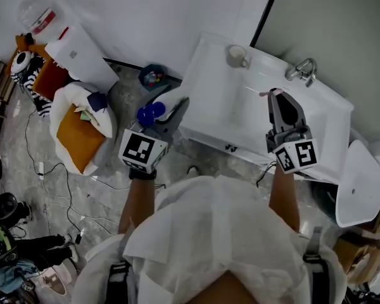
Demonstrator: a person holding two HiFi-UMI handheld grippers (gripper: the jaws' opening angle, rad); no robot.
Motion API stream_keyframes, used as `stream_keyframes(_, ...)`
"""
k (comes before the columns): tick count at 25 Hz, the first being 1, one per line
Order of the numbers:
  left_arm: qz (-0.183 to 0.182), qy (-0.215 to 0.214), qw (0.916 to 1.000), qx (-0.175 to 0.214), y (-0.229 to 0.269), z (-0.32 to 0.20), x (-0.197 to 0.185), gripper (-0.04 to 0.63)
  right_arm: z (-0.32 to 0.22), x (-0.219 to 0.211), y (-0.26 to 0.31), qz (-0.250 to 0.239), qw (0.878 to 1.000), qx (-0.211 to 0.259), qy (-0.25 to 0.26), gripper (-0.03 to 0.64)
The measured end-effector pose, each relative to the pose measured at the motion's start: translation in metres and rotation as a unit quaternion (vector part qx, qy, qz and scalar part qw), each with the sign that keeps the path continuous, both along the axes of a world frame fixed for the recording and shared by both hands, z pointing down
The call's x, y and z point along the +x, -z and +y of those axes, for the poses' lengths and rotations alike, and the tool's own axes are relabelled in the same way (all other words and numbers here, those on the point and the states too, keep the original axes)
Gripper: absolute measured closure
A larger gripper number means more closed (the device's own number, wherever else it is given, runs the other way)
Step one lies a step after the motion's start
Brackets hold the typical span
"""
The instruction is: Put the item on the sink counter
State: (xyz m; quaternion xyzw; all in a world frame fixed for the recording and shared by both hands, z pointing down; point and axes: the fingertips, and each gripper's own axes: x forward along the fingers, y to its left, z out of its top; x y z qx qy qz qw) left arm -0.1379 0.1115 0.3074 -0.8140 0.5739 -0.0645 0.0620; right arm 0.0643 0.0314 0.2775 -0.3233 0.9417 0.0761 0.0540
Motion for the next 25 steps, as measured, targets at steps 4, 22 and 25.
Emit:
stream_keyframes(4, -0.001, -0.019, 0.9998, -0.001, -0.006, -0.019, -0.009, 0.385, -0.011, -0.010, -0.009, 0.006, 1.000, -0.004, -0.012, 0.595)
stream_keyframes(22, -0.033, -0.079, 0.9963, -0.004, 0.008, -0.164, 0.015, 0.385, -0.125, -0.021, 0.000, -0.024, 1.000, -0.007, -0.003, 0.595)
stream_keyframes(25, -0.033, -0.082, 0.9960, -0.007, 0.011, -0.184, 0.022, 0.385, -0.139, -0.020, 0.007, -0.024, 1.000, -0.002, 0.004, 0.595)
